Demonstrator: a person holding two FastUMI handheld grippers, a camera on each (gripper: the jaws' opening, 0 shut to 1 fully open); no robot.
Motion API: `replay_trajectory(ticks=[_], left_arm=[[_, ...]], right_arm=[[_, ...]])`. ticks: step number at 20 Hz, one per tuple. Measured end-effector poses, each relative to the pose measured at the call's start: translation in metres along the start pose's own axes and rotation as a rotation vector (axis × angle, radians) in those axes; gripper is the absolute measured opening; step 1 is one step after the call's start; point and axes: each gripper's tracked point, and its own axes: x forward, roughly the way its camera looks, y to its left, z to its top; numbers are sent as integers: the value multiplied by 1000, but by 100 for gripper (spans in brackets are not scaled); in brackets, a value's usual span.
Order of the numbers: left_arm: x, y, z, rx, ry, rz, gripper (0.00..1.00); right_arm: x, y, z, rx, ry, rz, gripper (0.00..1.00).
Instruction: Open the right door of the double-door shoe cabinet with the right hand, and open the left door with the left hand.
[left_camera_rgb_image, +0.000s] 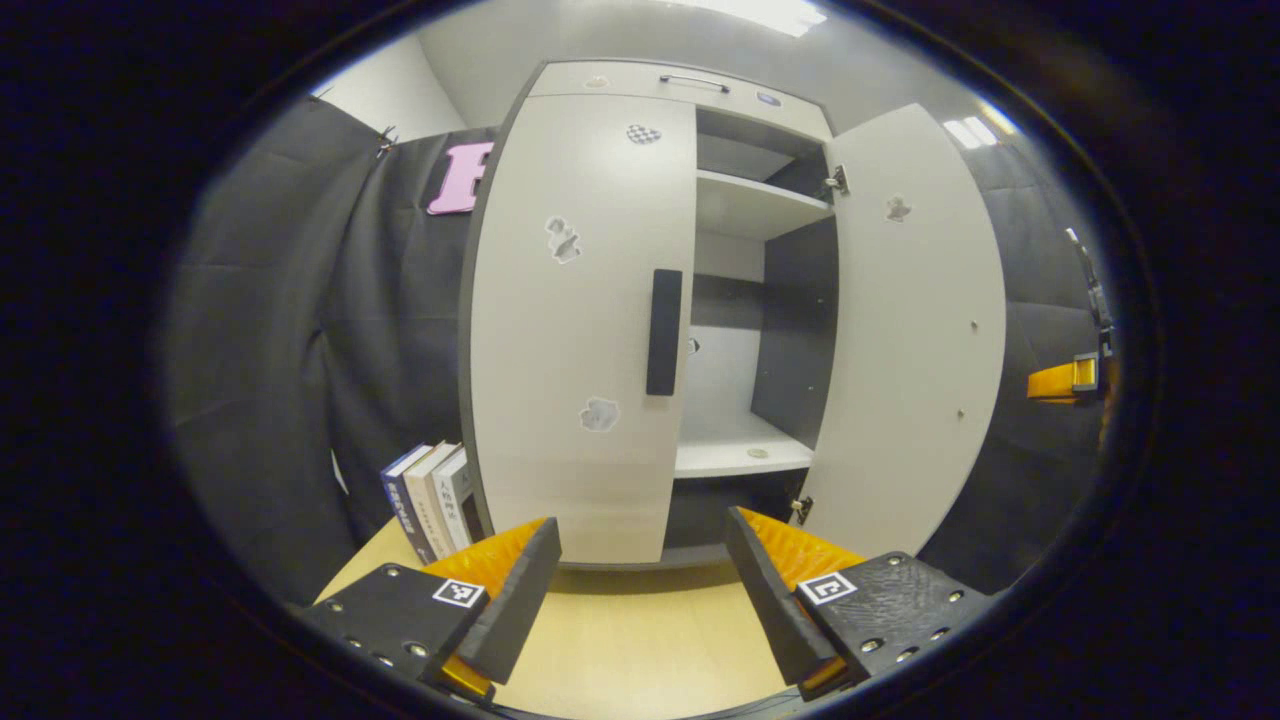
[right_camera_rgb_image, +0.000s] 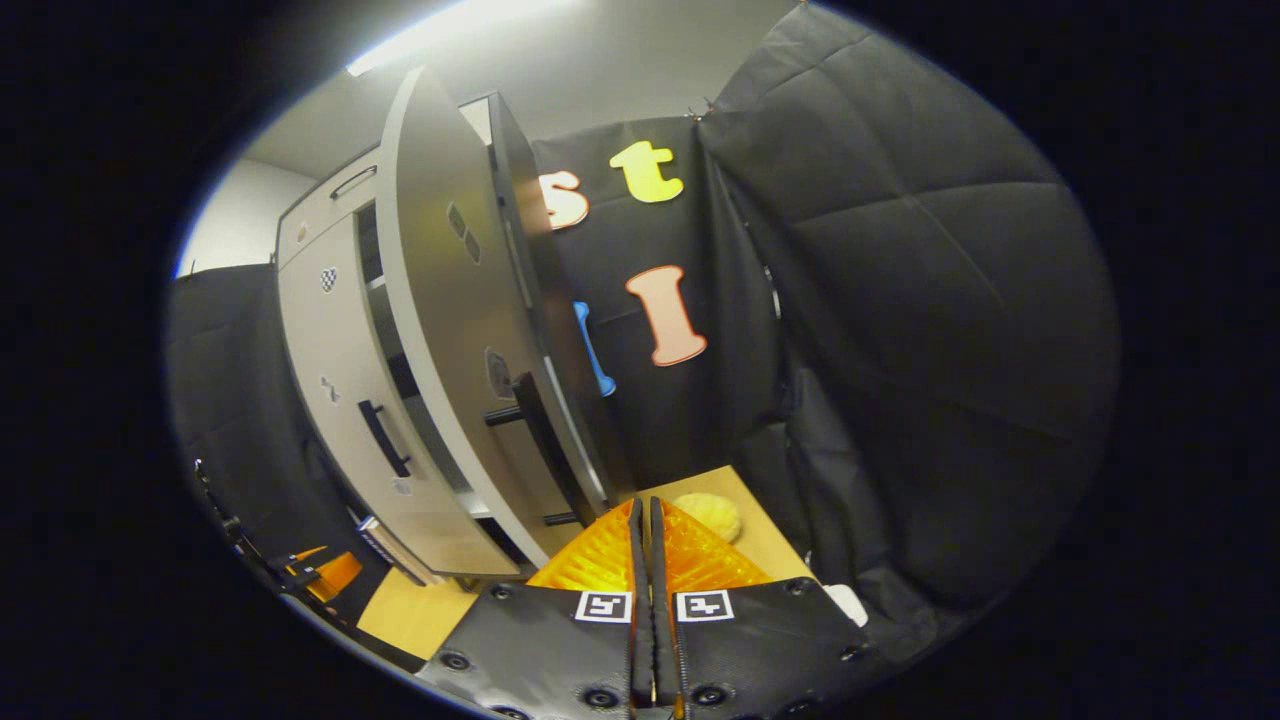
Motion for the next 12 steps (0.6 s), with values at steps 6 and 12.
replay_trajectory(ticks=[6,12], left_arm=[[32,1,49,11,-100,-143,97],[69,9,81,-60,-144,-142,98]], right_arm=[[-31,-23,13,-19,-72,-227,2],[-42,-45,27,-47,-130,-341,0]])
